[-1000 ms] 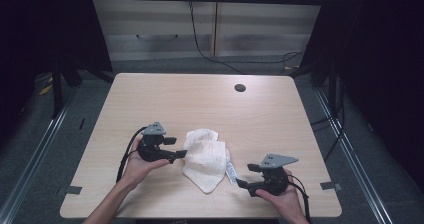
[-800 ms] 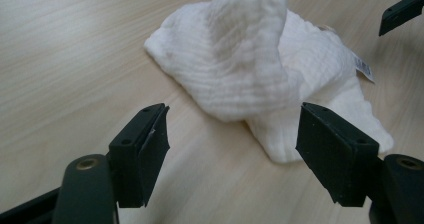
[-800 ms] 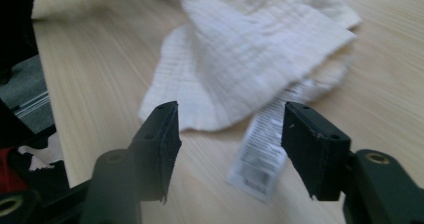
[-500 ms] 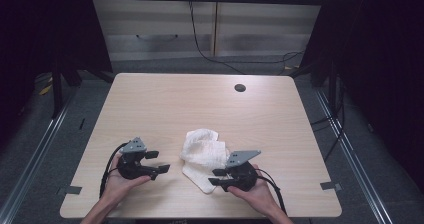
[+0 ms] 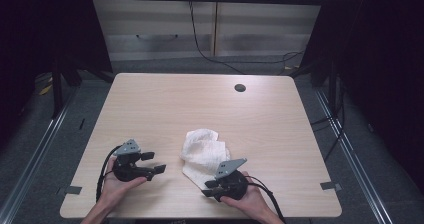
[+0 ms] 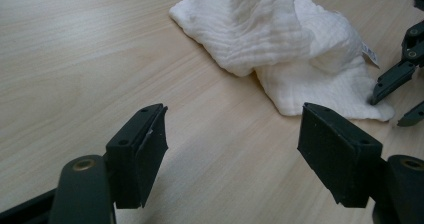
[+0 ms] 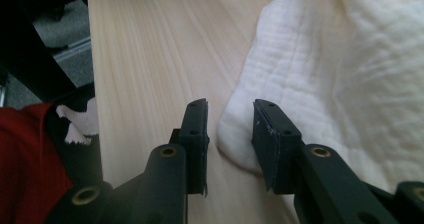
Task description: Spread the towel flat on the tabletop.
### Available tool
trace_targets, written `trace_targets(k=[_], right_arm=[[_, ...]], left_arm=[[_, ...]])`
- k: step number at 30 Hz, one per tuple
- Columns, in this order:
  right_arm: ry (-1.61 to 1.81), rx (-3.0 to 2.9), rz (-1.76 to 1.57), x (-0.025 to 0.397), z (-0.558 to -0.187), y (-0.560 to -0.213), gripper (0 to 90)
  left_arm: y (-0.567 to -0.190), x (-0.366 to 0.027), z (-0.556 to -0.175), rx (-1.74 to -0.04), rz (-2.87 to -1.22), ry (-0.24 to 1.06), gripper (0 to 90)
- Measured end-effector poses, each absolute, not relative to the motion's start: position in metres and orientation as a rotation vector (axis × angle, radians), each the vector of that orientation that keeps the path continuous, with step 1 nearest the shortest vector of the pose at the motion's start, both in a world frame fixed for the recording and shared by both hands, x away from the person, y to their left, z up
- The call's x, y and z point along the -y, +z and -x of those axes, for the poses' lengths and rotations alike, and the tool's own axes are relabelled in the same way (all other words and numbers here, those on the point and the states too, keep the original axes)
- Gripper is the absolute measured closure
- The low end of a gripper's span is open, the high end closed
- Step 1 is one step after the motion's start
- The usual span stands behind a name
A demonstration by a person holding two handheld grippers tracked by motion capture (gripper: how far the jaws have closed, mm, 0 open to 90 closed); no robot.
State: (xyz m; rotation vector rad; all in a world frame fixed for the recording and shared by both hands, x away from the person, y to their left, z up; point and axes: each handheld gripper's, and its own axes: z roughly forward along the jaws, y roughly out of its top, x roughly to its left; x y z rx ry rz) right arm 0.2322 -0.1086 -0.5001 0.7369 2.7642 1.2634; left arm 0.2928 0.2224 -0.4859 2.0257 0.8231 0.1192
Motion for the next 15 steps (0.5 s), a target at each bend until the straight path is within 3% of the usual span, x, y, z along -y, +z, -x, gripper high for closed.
trace_targets(k=[8,15], right_arm=[[1.219,-2.732,-0.659,0.1058,-0.2259,-0.5011,67.2],[1.23,-2.69,-0.724,0.109,-0.2296,-0.5033,85.5]], left_arm=[[-0.4893,-0.2237,-0.2981,-0.847,-2.03,0.122,27.1],[-0.4871,-0.2216,-0.296,-0.832,-2.038,0.137,27.1]])
